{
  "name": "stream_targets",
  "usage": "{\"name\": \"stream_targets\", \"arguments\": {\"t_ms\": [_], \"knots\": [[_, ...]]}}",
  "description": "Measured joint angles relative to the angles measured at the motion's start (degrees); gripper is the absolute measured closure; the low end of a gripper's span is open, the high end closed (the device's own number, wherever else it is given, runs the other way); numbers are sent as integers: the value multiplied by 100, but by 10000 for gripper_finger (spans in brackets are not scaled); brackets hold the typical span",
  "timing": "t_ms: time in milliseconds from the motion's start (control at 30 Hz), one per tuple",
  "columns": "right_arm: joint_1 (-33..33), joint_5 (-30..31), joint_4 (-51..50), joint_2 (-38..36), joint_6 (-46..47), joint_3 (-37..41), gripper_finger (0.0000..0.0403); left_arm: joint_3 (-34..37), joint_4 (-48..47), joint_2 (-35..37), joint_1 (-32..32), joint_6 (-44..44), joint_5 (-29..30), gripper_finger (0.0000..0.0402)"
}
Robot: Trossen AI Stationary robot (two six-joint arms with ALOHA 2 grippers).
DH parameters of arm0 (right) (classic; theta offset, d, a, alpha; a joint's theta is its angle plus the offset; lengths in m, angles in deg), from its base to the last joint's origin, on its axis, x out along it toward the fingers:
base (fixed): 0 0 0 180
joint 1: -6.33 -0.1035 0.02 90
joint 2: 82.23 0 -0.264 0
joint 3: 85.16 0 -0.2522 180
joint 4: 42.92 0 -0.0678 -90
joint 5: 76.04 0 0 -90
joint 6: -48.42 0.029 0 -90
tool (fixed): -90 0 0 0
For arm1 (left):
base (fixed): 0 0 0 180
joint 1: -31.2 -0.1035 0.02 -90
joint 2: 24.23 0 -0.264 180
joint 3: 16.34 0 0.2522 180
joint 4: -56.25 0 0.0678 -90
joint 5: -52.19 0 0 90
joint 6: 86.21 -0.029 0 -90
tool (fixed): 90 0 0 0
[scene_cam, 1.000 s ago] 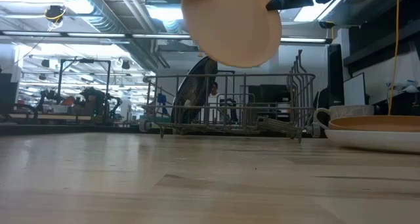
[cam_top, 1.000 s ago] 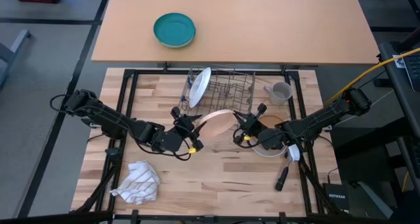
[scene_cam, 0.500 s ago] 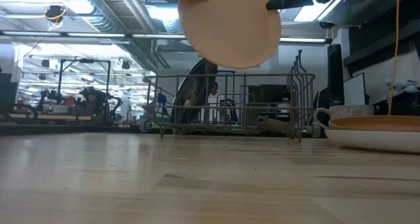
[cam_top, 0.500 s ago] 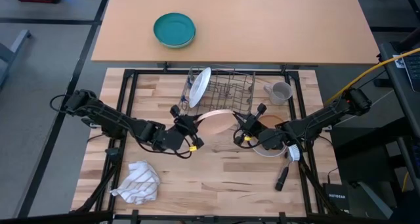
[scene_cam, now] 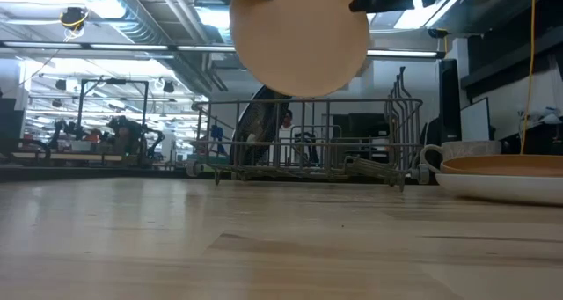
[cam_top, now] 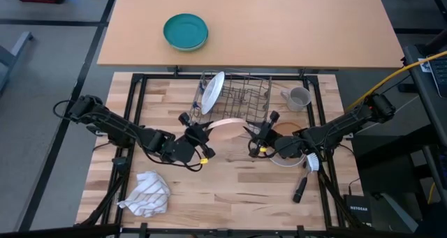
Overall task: Sort dishes
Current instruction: Put the light orange plate in the dish rack
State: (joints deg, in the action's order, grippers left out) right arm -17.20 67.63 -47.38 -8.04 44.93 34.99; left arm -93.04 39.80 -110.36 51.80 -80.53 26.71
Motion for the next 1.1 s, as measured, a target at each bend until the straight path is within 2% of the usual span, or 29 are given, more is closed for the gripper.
{"name": "stream_targets", "arguments": {"t_ms": [133, 300, 467, 600, 700, 900, 1100], "knots": [[-2, -65, 145, 2, 215, 0, 256, 0, 4, 0, -7, -395, 206, 375], [-15, -576, 680, 2, 699, -2, 231, -2, -25, 0, -22, -867, 902, 375], [-13, -1291, 1212, 2, 1099, -2, 230, 0, 46, -2, -20, -1087, 1199, 373], [-11, -1373, 1621, 4, 1648, -2, 230, 0, 36, -2, -20, -1138, 1198, 375], [92, -1326, 1910, 4, 2444, -2, 230, 0, 92, -2, -7, -1174, 1201, 375], [642, -1874, 2043, 4, 4493, -2, 231, 1, 508, -2, 11, -1938, 1343, 375], [1209, -2619, 2069, 4, 4988, -2, 231, 0, 589, -2, 83, -2763, 1372, 375]]}}
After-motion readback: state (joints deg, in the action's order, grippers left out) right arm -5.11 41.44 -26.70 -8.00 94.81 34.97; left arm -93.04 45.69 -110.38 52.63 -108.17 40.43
